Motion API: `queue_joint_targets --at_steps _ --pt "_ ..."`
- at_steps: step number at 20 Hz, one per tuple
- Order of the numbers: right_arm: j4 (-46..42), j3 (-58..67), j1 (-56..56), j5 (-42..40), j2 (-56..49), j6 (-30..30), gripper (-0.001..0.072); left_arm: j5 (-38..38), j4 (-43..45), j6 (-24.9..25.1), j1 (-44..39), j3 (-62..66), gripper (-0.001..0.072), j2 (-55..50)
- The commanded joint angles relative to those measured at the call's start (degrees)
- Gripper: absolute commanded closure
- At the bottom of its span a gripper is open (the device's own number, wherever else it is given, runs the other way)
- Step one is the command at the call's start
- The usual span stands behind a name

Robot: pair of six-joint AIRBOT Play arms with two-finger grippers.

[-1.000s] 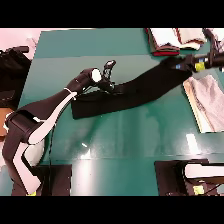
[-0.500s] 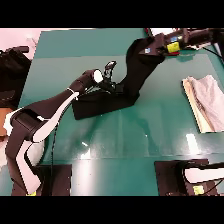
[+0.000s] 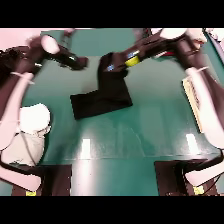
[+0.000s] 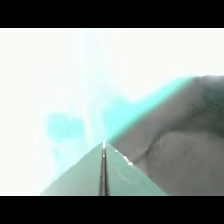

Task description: Fold the shirts.

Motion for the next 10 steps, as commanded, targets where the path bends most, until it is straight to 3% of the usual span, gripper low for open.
queue_joint_targets --at_steps 1,4,10 --pt "-0.1 6.0 11.3 -8.2 -9.7 -3.5 0.0292 -2.3 4.8 1.0 7.1 0.1 0.0681 10.4" --pt "-1.5 10.4 12.5 -5.6 -13.4 -2.3 0.0265 -2.2 5.4 1.0 8.5 0.1 0.0681 15.2" --pt "-14.1 -11.2 -4.2 -4.7 -0.4 1.6 0.0264 -2.2 3.2 2.0 6.7 0.1 0.0681 16.1"
